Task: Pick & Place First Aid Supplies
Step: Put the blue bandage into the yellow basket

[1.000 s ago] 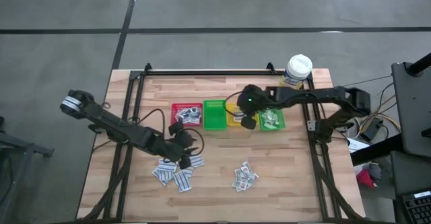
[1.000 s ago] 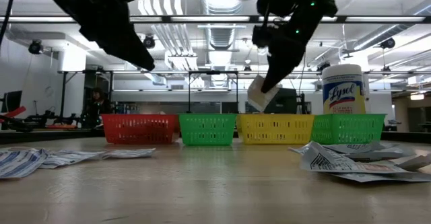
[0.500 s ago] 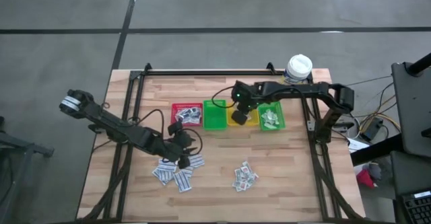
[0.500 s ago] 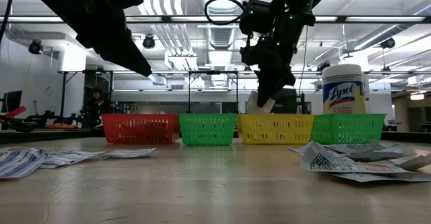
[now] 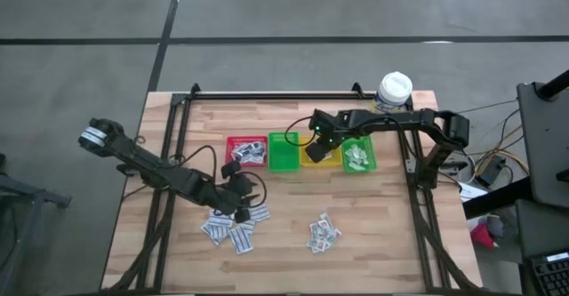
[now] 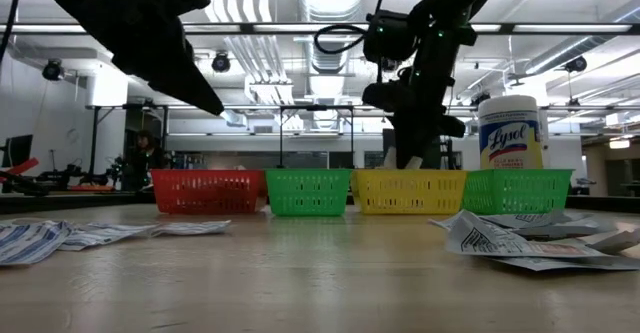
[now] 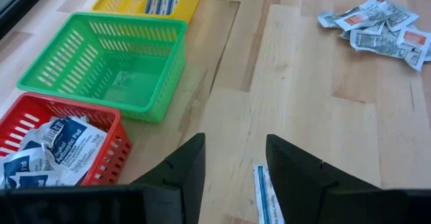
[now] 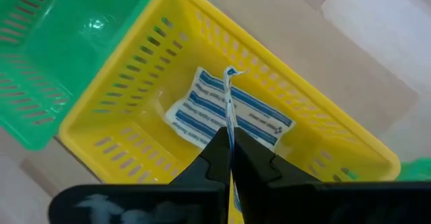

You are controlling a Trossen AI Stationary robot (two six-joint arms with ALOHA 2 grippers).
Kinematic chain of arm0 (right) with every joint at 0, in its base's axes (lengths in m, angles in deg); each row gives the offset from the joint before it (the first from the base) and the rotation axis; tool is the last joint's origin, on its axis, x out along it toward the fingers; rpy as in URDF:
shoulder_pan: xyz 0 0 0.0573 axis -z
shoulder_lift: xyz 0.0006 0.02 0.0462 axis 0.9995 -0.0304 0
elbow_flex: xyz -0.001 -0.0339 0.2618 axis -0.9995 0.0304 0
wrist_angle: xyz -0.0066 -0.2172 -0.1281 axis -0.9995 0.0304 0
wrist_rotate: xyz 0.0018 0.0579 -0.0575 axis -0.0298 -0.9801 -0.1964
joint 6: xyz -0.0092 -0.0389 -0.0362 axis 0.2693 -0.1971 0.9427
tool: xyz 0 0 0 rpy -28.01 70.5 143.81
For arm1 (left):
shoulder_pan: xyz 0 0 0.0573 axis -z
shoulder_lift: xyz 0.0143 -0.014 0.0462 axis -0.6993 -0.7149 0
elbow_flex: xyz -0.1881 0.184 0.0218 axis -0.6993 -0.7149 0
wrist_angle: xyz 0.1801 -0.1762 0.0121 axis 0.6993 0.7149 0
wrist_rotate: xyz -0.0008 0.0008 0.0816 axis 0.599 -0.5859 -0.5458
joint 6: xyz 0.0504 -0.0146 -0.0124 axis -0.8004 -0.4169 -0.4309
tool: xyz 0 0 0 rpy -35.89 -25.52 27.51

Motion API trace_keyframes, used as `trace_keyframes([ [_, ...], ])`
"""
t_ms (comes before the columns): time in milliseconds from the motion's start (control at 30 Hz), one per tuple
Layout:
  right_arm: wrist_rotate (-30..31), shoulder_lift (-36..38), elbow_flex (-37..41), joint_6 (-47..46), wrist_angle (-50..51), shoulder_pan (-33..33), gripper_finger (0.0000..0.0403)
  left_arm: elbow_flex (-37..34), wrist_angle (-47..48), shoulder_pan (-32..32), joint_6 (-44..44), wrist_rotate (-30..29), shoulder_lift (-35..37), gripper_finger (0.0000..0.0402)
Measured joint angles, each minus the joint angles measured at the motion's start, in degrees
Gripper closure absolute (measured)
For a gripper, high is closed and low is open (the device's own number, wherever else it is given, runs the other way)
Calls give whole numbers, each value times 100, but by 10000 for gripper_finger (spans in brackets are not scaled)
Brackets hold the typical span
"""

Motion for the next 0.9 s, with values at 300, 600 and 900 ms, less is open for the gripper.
trace_keyframes([
  [300,3,2,100,-132,-22,-2,394,-22,-33,8,-3,2,0,248],
  [600,24,4,104,52,-33,-1,358,-22,-65,11,2,2,0,248],
  [900,24,7,39,306,250,15,289,-22,-70,13,-3,4,0,248],
])
